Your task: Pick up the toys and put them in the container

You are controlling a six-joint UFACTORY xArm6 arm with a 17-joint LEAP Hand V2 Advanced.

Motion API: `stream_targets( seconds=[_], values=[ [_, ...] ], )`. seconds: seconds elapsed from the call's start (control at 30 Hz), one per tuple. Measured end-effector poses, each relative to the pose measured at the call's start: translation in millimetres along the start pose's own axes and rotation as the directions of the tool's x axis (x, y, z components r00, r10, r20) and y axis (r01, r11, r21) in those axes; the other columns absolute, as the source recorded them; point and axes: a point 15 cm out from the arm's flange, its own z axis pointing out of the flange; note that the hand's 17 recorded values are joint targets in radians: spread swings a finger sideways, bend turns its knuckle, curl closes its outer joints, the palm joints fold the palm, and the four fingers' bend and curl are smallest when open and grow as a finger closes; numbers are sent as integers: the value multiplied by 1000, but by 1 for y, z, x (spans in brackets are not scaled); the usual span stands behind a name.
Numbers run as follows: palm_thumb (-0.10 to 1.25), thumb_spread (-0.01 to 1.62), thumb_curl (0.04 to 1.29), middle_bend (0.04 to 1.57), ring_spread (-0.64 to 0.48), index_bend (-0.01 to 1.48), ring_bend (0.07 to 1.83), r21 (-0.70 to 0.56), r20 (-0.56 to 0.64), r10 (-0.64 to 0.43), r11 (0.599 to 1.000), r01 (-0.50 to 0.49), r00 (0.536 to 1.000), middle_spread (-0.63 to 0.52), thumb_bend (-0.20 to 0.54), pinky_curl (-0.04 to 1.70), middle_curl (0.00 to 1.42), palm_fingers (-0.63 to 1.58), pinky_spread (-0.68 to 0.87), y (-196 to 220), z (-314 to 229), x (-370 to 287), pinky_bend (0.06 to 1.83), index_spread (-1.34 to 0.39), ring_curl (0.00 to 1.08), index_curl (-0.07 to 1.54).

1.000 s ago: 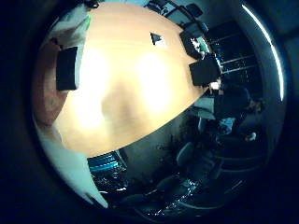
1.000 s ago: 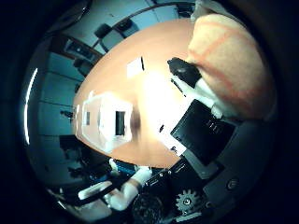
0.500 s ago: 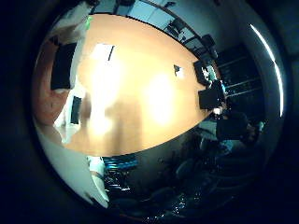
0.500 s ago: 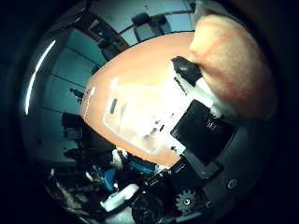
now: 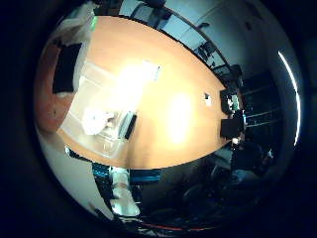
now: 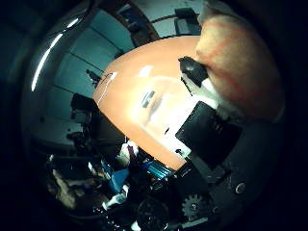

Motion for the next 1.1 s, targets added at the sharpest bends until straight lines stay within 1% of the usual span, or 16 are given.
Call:
stream_targets(
  seconds=[0.1,0.33,0.47,0.53,0.6,0.63,0.67,0.7,0.73,0.77,0.8,0.83,0.87,0.97,1.03,1.1],
  values=[
    [983,1004,719,1214,-274,914,1301,17,9,-18,1000,18,1000,-214,-16,1197,1004,1028,-187,-9,3,-12,1136,-321,901,1097],
    [986,1047,712,1204,-275,901,1290,10,27,-29,1000,29,999,-216,-12,1205,1006,1036,-190,-15,12,-26,1122,-323,906,1101],
    [936,1070,692,1188,-275,884,1273,16,31,-30,999,30,999,-217,-30,1200,1006,1027,-200,-15,11,-27,1117,-331,903,1101],
    [828,1074,658,1122,-267,780,1247,21,33,-33,999,32,999,-219,-41,1127,967,1029,-227,-15,9,-28,1066,-338,853,1064],
    [729,1124,600,1034,-257,587,1203,19,34,-35,999,34,999,-227,-36,1030,904,940,-299,-14,9,-28,995,-351,787,1010],
    [676,1158,556,957,-262,444,1177,12,34,-39,999,38,999,-231,-38,995,868,751,-336,-13,10,-28,965,-361,759,966],
    [646,1178,527,893,-268,345,1171,6,34,-41,999,41,999,-239,-37,975,839,632,-343,-11,11,-28,949,-373,738,921],
    [602,1194,483,818,-268,302,1113,3,33,-43,999,43,998,-245,-34,960,801,480,-303,-10,12,-28,889,-407,704,867],
    [564,1199,451,748,-253,297,1030,0,34,-45,999,45,998,-236,-36,948,762,324,-223,-10,13,-29,820,-431,669,819],
    [545,1199,429,673,-228,287,965,0,34,-50,999,50,998,-223,-34,930,722,233,-151,-9,13,-29,784,-452,630,777],
    [515,1198,402,623,-201,284,917,0,35,-56,998,56,998,-204,-35,916,687,223,-67,-9,13,-29,765,-470,599,735],
    [482,1192,372,555,-148,270,861,-1,35,-64,998,64,997,-172,-34,889,638,184,59,-9,14,-29,730,-486,559,682],
    [469,1189,360,519,-121,263,833,-1,35,-69,998,69,997,-156,-34,878,617,159,107,-9,14,-29,726,-491,543,662],
    [410,1174,309,408,41,217,711,-8,36,-75,997,75,997,-95,-26,789,517,150,343,-7,14,-29,659,-494,453,552],
    [392,1169,293,371,88,198,669,-14,38,-76,997,77,996,-76,-23,745,480,168,423,-5,13,-29,625,-485,417,511],
    [388,1165,283,348,112,187,647,-10,36,-78,997,78,996,-68,-22,708,454,193,467,-4,10,-29,597,-482,391,479]
  ],
)
